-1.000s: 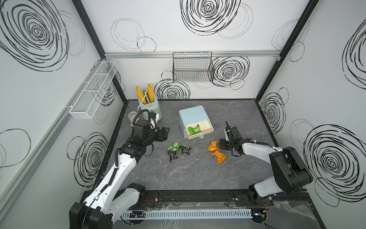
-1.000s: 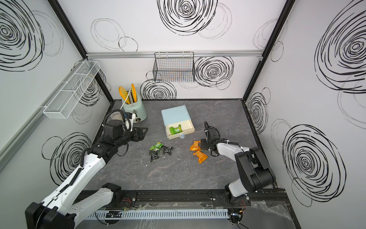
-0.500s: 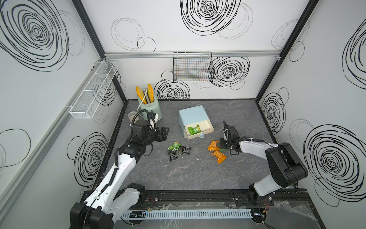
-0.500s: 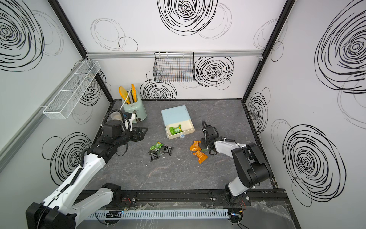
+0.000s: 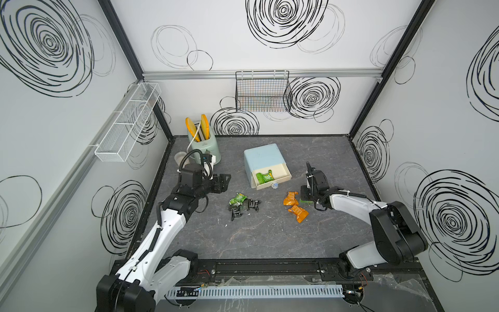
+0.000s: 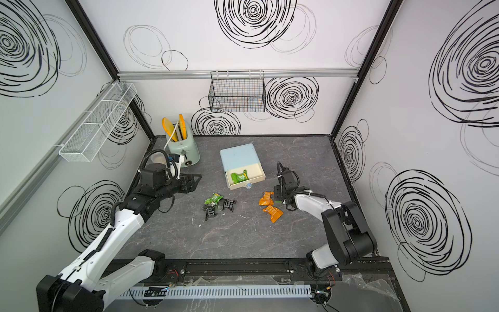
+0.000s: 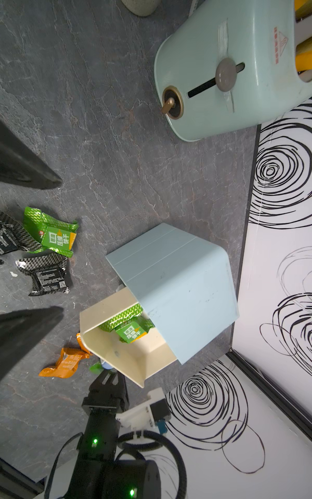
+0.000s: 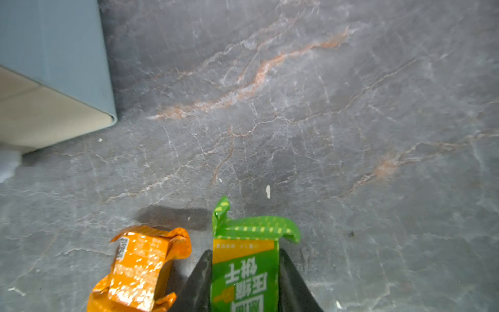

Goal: Place the cookies into the drawer by color
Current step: Pick up the cookie at the center of the board, then place the cookie in the drawer.

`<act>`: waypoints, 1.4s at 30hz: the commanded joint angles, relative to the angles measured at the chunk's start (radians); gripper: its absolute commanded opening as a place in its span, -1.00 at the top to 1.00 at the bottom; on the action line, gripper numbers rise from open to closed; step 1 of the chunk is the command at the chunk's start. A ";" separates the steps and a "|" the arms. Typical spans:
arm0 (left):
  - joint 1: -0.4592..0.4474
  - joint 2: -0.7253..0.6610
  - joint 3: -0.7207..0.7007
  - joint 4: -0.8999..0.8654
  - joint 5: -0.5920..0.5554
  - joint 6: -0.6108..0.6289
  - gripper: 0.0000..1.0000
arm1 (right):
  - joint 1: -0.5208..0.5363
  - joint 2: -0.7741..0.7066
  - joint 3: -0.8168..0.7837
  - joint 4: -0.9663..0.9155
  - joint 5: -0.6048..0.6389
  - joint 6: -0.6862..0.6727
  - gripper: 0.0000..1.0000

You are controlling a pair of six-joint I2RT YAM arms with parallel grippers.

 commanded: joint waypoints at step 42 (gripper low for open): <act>0.023 -0.005 -0.013 0.047 0.027 -0.015 -0.47 | 0.093 -0.040 0.339 -0.004 -0.486 -0.746 0.34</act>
